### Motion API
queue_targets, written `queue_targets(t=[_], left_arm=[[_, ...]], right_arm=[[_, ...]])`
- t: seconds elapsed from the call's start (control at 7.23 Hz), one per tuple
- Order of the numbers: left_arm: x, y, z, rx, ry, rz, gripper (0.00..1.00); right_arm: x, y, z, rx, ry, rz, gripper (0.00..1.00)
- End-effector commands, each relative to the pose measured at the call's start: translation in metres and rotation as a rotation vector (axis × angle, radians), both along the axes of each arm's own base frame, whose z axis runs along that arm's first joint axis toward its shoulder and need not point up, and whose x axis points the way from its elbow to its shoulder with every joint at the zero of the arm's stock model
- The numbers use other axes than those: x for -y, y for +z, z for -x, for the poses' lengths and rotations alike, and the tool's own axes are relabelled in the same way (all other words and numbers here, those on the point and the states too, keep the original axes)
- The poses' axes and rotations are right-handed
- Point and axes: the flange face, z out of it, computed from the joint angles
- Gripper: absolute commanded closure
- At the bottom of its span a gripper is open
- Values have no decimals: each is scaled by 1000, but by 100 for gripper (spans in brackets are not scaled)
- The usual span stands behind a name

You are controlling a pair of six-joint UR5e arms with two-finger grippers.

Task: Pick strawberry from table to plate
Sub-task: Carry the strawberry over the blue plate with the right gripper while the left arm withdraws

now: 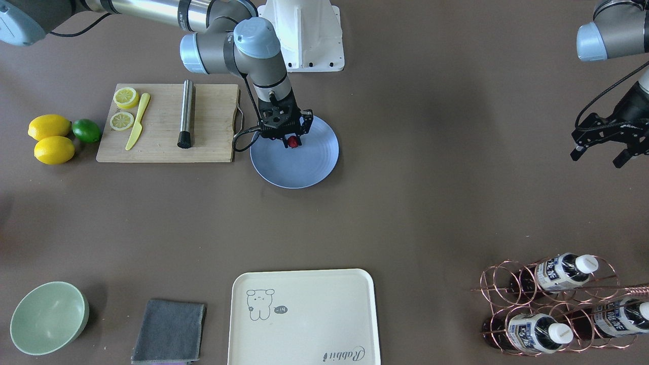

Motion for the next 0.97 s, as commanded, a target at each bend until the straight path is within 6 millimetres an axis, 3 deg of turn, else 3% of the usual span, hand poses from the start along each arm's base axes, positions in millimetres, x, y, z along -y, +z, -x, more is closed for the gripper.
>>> queue_targets(t=[0.0, 0.28, 0.42, 0.55, 0.69, 0.83], left_arm=[[-1, 3, 1, 8, 11, -6, 2], [-1, 5, 1, 12, 14, -8, 2], [-2, 10, 1, 18, 20, -5, 2], [-14, 29, 10, 71, 89, -44, 2], [-17, 44, 36, 134, 123, -35, 2], [-17, 56, 59, 183, 160, -63, 2]], right_arm=[[7, -3, -6, 8, 14, 2, 0], [24, -7, -23, 15, 28, 13, 0], [42, -10, -52, 15, 21, 61, 0], [59, -21, -95, -21, 19, 121, 0], [76, -14, -142, -52, 40, 161, 0], [94, 11, -187, -70, 16, 123, 0]])
